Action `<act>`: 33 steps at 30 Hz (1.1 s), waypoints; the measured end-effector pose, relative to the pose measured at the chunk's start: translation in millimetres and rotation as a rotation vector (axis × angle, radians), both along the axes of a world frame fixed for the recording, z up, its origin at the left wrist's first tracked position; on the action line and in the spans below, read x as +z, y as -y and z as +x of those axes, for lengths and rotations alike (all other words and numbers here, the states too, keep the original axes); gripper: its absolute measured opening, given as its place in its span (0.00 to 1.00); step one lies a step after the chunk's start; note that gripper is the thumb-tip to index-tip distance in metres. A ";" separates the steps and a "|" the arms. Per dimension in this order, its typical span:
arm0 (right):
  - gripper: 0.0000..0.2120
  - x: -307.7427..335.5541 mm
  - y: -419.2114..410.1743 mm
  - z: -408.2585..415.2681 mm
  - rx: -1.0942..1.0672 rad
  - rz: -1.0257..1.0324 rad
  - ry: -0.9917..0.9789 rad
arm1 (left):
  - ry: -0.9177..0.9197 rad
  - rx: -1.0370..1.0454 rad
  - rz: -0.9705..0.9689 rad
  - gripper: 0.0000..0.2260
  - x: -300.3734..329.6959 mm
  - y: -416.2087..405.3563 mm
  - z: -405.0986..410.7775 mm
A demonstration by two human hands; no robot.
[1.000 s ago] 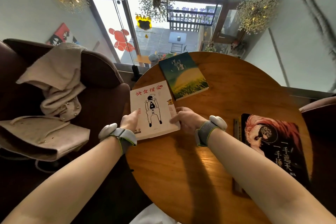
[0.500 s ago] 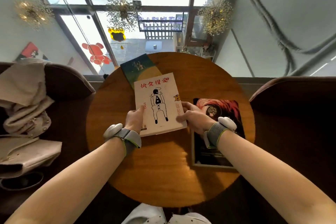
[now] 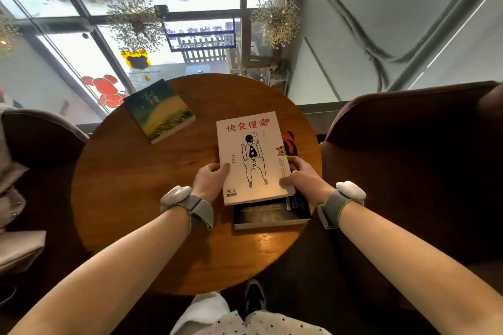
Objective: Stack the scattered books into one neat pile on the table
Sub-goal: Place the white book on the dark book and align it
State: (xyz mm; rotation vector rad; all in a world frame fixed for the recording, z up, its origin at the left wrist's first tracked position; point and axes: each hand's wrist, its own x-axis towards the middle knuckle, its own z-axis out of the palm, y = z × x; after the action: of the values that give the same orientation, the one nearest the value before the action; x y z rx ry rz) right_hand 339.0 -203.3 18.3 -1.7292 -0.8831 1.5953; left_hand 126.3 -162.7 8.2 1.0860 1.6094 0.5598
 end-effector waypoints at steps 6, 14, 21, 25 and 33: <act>0.34 -10.2 27.0 14.7 0.104 0.032 0.229 | -0.267 -0.200 0.092 0.20 -10.5 18.8 12.1; 0.36 -18.1 33.6 16.5 0.242 0.072 0.448 | -0.404 -0.303 0.172 0.25 -16.8 26.2 14.2; 0.43 -19.5 50.4 28.7 0.537 0.369 0.698 | -0.348 -0.640 0.174 0.38 -3.7 36.7 6.5; 0.46 -30.8 54.0 35.0 0.650 0.340 0.710 | -0.372 -0.780 0.146 0.48 -8.2 46.1 -1.0; 0.43 -30.2 56.1 35.7 0.697 0.407 0.765 | -0.474 -0.884 0.244 0.48 -18.5 54.0 -13.7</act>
State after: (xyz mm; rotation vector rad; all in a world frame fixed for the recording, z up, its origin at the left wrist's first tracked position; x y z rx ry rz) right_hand 374.7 -259.4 -12.0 -1.8218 -2.1966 0.9425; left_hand 112.6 -216.8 -10.3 2.0568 1.2589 -0.1167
